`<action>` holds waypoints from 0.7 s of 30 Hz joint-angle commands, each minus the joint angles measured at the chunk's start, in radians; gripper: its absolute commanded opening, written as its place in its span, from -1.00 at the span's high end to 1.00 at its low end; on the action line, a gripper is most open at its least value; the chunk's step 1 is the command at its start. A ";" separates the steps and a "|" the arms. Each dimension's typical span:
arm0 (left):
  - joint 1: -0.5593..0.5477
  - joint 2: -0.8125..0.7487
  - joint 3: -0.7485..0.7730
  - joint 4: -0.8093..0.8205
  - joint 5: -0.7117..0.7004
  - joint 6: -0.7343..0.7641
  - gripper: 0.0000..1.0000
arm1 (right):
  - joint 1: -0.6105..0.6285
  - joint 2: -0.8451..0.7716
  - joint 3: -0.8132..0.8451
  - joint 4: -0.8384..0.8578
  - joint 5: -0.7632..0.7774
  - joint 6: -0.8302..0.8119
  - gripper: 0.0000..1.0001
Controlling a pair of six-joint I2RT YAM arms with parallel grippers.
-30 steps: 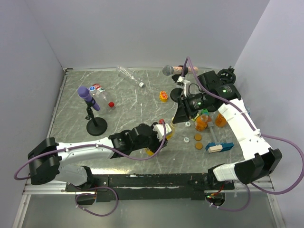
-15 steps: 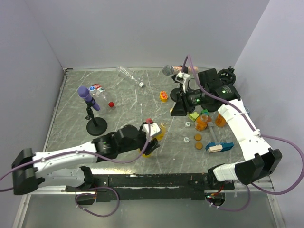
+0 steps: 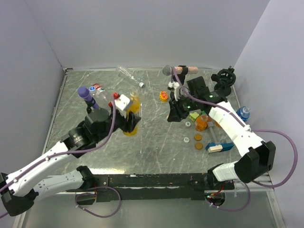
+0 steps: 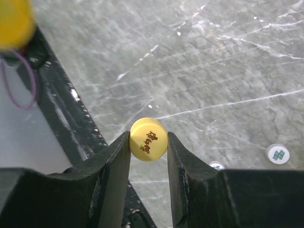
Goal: Unscrew the bottle caps
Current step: Place the bottle cap at the center of the board.
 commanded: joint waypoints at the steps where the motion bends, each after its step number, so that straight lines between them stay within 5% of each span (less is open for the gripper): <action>1: 0.146 0.075 0.132 0.101 0.009 0.052 0.92 | 0.089 0.051 -0.015 0.106 0.176 -0.035 0.56; 9: 0.351 0.187 0.228 0.200 0.058 0.045 0.92 | 0.215 0.320 0.176 0.149 0.389 -0.015 0.56; 21: 0.397 0.083 0.267 0.108 0.021 0.100 0.91 | 0.284 0.761 0.656 0.141 0.673 0.055 0.54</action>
